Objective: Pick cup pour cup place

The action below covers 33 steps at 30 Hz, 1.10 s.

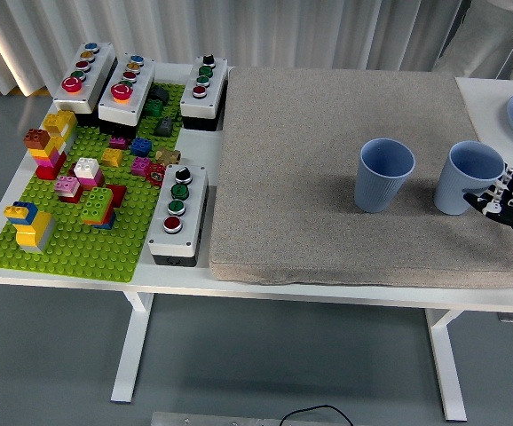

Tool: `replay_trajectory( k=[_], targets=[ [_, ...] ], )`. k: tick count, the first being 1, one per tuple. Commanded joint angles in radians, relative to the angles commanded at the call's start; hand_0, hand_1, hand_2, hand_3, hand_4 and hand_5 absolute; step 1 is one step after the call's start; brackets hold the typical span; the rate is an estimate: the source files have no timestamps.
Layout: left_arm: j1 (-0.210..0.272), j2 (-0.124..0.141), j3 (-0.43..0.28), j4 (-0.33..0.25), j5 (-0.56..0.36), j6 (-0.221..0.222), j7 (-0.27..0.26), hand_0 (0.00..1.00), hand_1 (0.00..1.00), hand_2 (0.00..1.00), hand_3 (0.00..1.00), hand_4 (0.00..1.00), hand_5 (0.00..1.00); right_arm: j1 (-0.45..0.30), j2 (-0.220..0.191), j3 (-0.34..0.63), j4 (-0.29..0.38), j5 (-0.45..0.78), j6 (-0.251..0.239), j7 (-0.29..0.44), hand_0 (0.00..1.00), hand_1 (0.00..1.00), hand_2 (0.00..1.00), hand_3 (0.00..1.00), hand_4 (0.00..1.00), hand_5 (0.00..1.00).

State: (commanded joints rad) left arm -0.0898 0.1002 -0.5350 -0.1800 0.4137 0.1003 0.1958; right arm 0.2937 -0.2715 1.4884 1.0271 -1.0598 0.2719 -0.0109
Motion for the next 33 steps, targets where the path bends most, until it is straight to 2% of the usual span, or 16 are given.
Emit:
replay_trajectory(
  k=[33],
  targets=[
    [-0.006,0.000,0.028,0.000,-0.026,-0.001,-0.008,0.731,0.781,0.824,0.677,0.504,0.950,0.040,0.008,-0.028,-0.029,0.007,0.005,0.000,0.934,0.889,0.959,0.950,0.852,0.325]
  ],
)
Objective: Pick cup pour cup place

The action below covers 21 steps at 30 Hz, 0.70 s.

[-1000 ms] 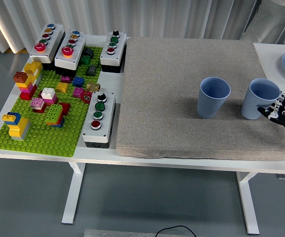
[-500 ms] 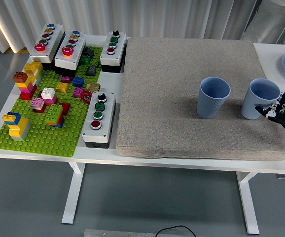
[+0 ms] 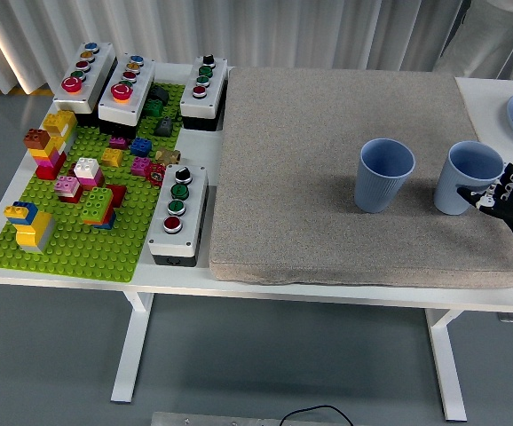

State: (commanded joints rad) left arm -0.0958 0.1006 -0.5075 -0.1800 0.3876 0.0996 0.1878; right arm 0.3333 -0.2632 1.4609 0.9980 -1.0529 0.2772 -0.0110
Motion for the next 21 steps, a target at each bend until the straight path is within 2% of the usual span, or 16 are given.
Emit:
replay_trajectory(
  k=[21],
  targets=[
    [-0.001,0.000,0.004,0.000,-0.001,0.000,-0.001,0.731,0.781,0.824,0.677,0.504,0.950,0.038,0.010,-0.030,-0.052,0.014,-0.010,0.015,0.933,0.888,0.959,0.946,0.850,0.317]
  ],
)
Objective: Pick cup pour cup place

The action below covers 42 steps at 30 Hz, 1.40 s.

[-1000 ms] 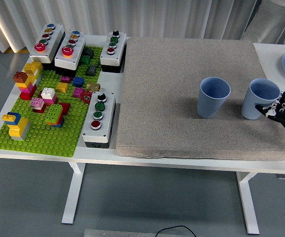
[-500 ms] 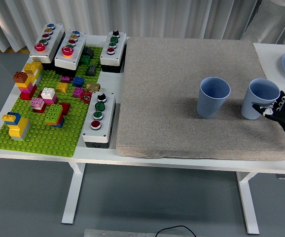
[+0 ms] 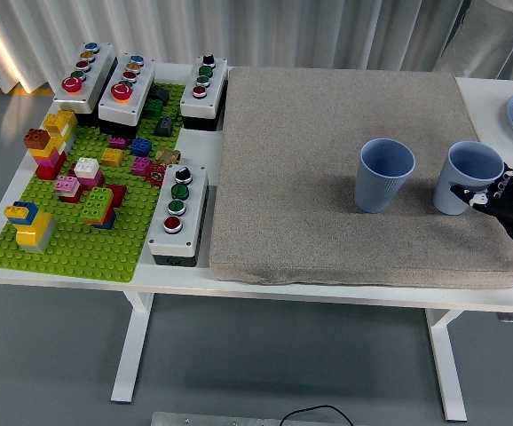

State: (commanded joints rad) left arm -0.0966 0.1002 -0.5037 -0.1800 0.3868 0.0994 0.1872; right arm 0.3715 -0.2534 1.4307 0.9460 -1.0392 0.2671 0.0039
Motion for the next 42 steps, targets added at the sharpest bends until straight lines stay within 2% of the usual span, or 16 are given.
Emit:
replay_trajectory(
  k=[1,6,7,18,19,26,34,42],
  targets=[
    [0.000,0.000,0.000,0.000,0.000,0.000,0.000,0.731,0.781,0.824,0.677,0.504,0.950,0.004,0.000,-0.005,-0.007,0.005,-0.005,0.005,0.903,0.840,0.838,0.843,0.826,0.255],
    [0.001,0.001,0.008,0.000,-0.007,0.000,-0.002,0.731,0.781,0.824,0.677,0.504,0.950,0.006,0.004,-0.014,-0.018,0.008,-0.012,0.014,0.903,0.840,0.838,0.843,0.826,0.255],
    [0.001,0.001,0.008,0.000,-0.008,0.000,-0.002,0.731,0.781,0.824,0.677,0.504,0.948,0.006,0.004,-0.015,-0.018,0.008,-0.012,0.014,0.860,0.765,0.670,0.726,0.784,0.172],
    [0.003,0.002,0.013,0.000,-0.010,0.000,-0.002,0.732,0.781,0.824,0.677,0.506,0.952,0.002,0.004,-0.021,-0.013,0.011,-0.014,0.016,0.854,0.751,0.636,0.690,0.761,0.136],
    [0.003,0.002,0.013,0.000,-0.010,0.000,-0.003,0.732,0.781,0.825,0.678,0.506,0.952,0.003,0.004,-0.022,-0.014,0.011,-0.015,0.015,0.834,0.712,0.572,0.664,0.736,0.089],
    [0.001,0.003,0.013,0.000,-0.014,0.000,-0.004,0.731,0.781,0.825,0.678,0.506,0.951,0.006,-0.001,-0.019,0.007,0.006,-0.018,0.014,0.832,0.718,0.583,0.668,0.743,0.100],
    [0.000,0.007,0.002,0.000,-0.006,0.001,-0.004,0.732,0.781,0.825,0.678,0.506,0.951,0.014,-0.029,-0.037,0.077,-0.032,-0.039,0.016,0.836,0.710,0.581,0.672,0.746,0.110],
    [-0.001,0.010,-0.011,0.000,0.006,0.002,-0.002,0.732,0.781,0.825,0.678,0.506,0.951,0.032,-0.054,-0.064,0.171,-0.158,-0.085,0.028,0.837,0.710,0.582,0.673,0.746,0.111]
  ],
)
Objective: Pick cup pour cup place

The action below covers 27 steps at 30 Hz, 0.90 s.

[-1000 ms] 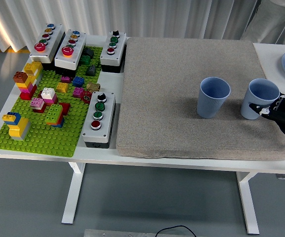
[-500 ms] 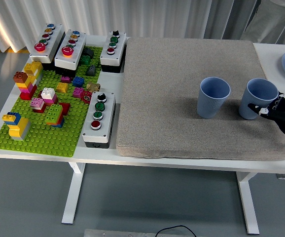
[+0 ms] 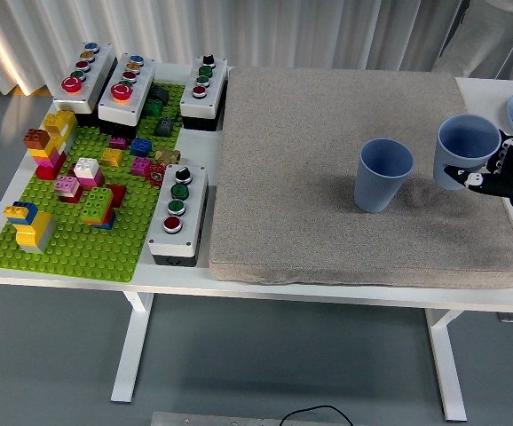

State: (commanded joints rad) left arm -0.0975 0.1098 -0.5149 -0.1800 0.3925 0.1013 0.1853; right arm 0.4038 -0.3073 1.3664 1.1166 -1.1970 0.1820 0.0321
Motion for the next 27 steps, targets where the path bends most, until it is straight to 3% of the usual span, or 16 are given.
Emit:
replay_trajectory(
  k=[6,27],
  targets=[
    [0.001,0.001,0.001,0.000,-0.002,0.000,0.000,0.732,0.781,0.825,0.678,0.506,0.951,0.020,-0.012,-0.030,0.046,-0.072,-0.030,0.008,0.838,0.711,0.582,0.674,0.745,0.114],
    [0.004,0.003,0.016,0.000,-0.014,0.000,-0.001,0.732,0.781,0.825,0.679,0.507,0.950,0.043,-0.002,-0.067,0.054,-0.273,-0.102,0.046,0.841,0.713,0.580,0.673,0.745,0.118]
  ],
)
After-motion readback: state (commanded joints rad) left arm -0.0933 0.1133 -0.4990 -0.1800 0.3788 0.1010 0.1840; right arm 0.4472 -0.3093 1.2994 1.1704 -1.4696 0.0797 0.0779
